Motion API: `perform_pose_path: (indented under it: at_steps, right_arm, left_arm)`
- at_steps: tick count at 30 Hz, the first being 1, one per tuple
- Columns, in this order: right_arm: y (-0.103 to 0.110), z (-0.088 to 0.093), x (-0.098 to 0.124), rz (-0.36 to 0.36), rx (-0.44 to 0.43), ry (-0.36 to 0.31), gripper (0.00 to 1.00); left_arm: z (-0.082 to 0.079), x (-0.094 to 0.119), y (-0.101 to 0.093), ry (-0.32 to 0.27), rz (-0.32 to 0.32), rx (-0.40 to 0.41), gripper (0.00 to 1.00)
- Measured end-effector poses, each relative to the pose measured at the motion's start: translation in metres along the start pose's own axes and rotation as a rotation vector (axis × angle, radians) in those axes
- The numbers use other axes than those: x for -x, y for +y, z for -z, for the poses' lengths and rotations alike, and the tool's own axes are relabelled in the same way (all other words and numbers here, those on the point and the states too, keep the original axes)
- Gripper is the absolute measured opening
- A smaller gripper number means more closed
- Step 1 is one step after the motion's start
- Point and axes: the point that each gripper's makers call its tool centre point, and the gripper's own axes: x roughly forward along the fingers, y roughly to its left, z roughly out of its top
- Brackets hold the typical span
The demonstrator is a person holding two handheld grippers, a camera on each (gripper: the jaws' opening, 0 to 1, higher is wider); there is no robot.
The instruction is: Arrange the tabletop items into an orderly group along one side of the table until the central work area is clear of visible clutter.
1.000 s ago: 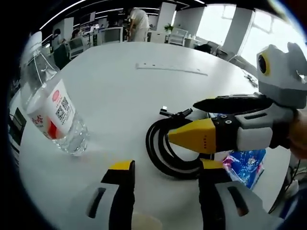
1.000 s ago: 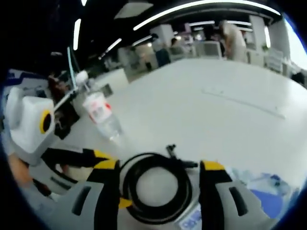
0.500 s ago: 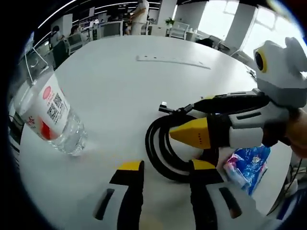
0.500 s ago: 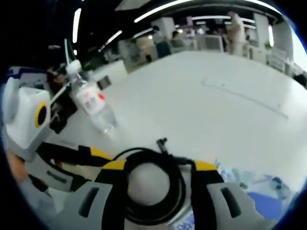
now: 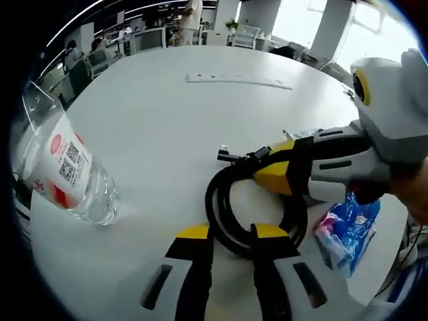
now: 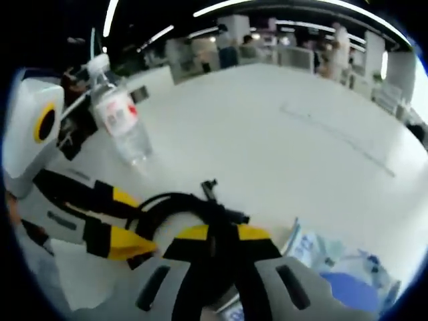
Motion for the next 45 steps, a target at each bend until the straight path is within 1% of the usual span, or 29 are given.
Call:
perform_pose_path:
  at_steps: [2, 4, 6, 9, 12, 13, 14, 15, 17, 20, 21, 22, 23, 25, 29, 32, 37, 40, 45]
  right_arm:
    - [0.0, 0.001, 0.0, 0.004, 0.033, 0.009, 0.08]
    - [-0.001, 0.001, 0.0, 0.008, 0.028, 0.006, 0.07]
    - [-0.001, 0.002, 0.0, 0.01, 0.03, 0.004, 0.06]
    - [0.0, 0.002, 0.0, 0.009, 0.021, 0.0, 0.06]
    - [0.001, 0.0, 0.002, 0.013, 0.013, -0.015, 0.05]
    - [0.002, -0.001, 0.003, 0.016, 0.015, -0.021, 0.05]
    - [0.002, -0.004, 0.005, 0.02, 0.035, -0.033, 0.04]
    - [0.001, -0.005, 0.006, 0.026, 0.023, -0.04, 0.04]
    - [0.0, -0.009, 0.009, 0.026, 0.009, -0.056, 0.04]
    - [0.0, -0.013, 0.012, 0.03, 0.011, -0.07, 0.04]
    - [0.0, -0.015, 0.013, 0.037, 0.014, -0.074, 0.03]
    - [0.001, -0.017, 0.015, 0.034, 0.035, -0.081, 0.03]
    - [0.002, -0.018, 0.017, 0.031, 0.02, -0.089, 0.03]
    - [0.003, -0.019, 0.02, 0.031, 0.017, -0.096, 0.03]
    - [0.004, -0.024, 0.024, 0.04, 0.02, -0.112, 0.02]
    - [0.003, -0.03, 0.029, 0.05, 0.028, -0.136, 0.02]
    - [0.0, -0.045, 0.043, 0.066, 0.026, -0.187, 0.02]
    - [-0.001, -0.051, 0.049, 0.072, 0.021, -0.206, 0.02]
    - [0.0, -0.055, 0.057, 0.079, 0.024, -0.221, 0.02]
  left_arm:
    - [0.0, 0.0, 0.0, 0.002, 0.0, 0.0, 0.21]
    - [-0.001, 0.0, 0.001, 0.001, -0.001, 0.001, 0.2]
    - [-0.004, 0.004, 0.004, -0.015, -0.01, 0.01, 0.16]
    - [-0.004, 0.003, 0.008, -0.019, -0.008, 0.009, 0.14]
    - [-0.009, 0.007, 0.01, -0.044, -0.004, 0.024, 0.12]
    - [-0.011, 0.009, 0.009, -0.053, -0.005, 0.023, 0.1]
    - [-0.016, 0.013, 0.01, -0.074, -0.009, 0.022, 0.09]
    - [-0.019, 0.015, 0.011, -0.085, -0.012, 0.028, 0.08]
    - [-0.022, 0.018, 0.01, -0.092, -0.002, 0.027, 0.07]
    - [-0.026, 0.02, 0.009, -0.107, 0.001, 0.025, 0.07]
    - [-0.026, 0.022, 0.012, -0.111, -0.015, 0.031, 0.05]
    - [-0.029, 0.023, 0.013, -0.124, -0.011, 0.022, 0.04]
    - [-0.03, 0.025, 0.014, -0.131, -0.013, 0.043, 0.04]
    - [-0.032, 0.027, 0.016, -0.136, -0.009, 0.054, 0.03]
    - [-0.035, 0.029, 0.016, -0.144, -0.012, 0.046, 0.03]
    - [-0.04, 0.033, 0.016, -0.16, -0.015, 0.047, 0.03]
    - [-0.053, 0.044, 0.014, -0.196, -0.008, 0.041, 0.03]
    - [-0.061, 0.05, 0.012, -0.216, -0.009, 0.035, 0.03]
    - [-0.063, 0.054, 0.01, -0.227, -0.006, 0.034, 0.03]
